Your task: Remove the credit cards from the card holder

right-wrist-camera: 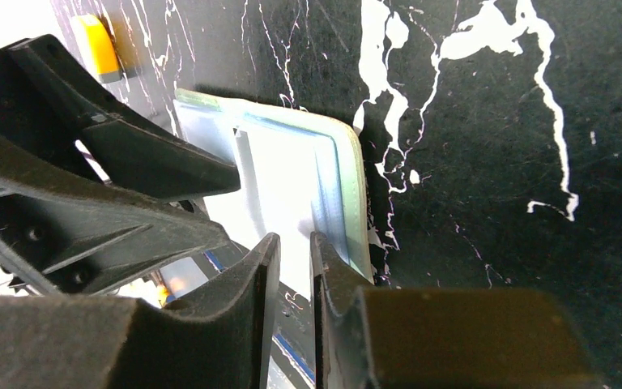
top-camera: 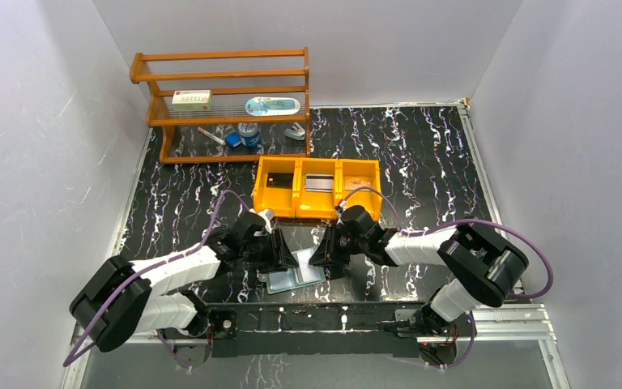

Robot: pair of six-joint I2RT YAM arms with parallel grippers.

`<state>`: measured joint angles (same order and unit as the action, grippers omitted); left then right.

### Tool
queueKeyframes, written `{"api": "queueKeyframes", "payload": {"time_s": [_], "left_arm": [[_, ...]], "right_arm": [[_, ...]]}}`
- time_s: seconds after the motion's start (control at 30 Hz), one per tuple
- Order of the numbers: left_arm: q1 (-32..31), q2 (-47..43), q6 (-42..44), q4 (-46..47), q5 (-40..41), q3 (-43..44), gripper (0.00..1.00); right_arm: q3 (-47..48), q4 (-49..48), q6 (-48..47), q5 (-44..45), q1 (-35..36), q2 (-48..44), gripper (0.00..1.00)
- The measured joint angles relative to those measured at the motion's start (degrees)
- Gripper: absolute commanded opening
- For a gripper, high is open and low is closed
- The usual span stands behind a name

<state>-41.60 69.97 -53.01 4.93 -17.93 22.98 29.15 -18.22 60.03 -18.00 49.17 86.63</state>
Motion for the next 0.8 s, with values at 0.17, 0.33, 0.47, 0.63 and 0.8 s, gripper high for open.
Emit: {"api": "queueKeyframes", "payload": {"time_s": [0.17, 0.33, 0.47, 0.63, 0.8], "left_arm": [[-0.15, -4.22, 1.14, -3.74, 1.75, 1.05, 0.45], [-0.20, -5.55, 1.97, -4.04, 1.99, 2.40, 0.42], [-0.24, -3.52, 2.10, -3.82, 1.40, 2.40, 0.38], [-0.26, -1.29, 1.64, -1.90, 0.79, 0.70, 0.33], [-0.26, -1.25, 0.68, 0.46, 0.46, -1.22, 0.26]], "right_arm": [[0.00, 0.02, 0.04, 0.00, 0.00, 0.07, 0.28], [0.00, 0.02, 0.09, 0.00, 0.00, 0.11, 0.28], [0.00, -0.22, 0.24, -0.17, 0.00, 0.39, 0.27], [0.00, -0.42, 0.48, -0.22, 0.02, 0.57, 0.27], [0.02, -0.63, 0.87, -0.26, 0.04, 0.70, 0.27]]}}
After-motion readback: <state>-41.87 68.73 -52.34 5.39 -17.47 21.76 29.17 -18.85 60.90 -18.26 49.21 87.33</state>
